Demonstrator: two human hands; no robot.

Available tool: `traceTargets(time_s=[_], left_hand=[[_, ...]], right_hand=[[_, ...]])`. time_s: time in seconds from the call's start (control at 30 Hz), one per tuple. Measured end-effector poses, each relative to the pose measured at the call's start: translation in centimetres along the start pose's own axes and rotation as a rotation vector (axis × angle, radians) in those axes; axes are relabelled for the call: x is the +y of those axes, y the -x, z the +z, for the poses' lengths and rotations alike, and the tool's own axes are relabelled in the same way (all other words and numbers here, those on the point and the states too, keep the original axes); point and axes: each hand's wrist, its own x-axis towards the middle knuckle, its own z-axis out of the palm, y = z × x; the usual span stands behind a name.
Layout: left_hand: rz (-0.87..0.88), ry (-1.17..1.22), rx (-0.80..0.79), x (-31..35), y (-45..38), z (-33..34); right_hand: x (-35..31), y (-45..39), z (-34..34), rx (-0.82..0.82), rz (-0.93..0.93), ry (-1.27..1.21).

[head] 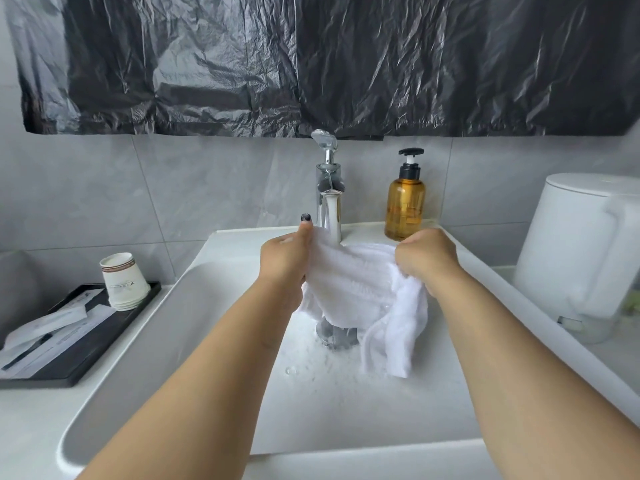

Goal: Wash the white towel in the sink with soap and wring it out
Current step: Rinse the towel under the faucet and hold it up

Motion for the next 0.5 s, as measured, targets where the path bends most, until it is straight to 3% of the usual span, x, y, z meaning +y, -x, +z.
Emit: traceTargets(time_s=[0.1, 0.2, 0.23, 0.3, 0.43, 0.5], left_hand=[[-0.001, 0.054, -0.015, 0.4, 0.3, -0.1], [0.062, 0.024, -0.176, 0.6, 1.1, 0.2], [0.061, 0.041, -0.271, 0.8, 1.6, 0.3], [0.027, 0.091, -0.402, 0.8, 2.1, 0.5], [0.071, 0.083, -0.385, 0.7, 1.8, 0.4], [0.118, 0.063, -0.353, 0.4, 1.6, 0.3]], right_hand=[[0.0, 0.4, -0.1, 0.062, -0.044, 0.135], [-0.5, 1.7, 1.3, 0.099, -0.329, 0.166], [-0.7, 2.1, 2.1, 0.041, -0.417, 0.088], [-0.9, 2.4, 3.4, -0.148, -0.419, -0.098], [-1.5, 2.7, 3.3, -0.404, -0.224, -0.53], [-1.3, 3.0, 3.3, -0.469, -0.28, -0.611]])
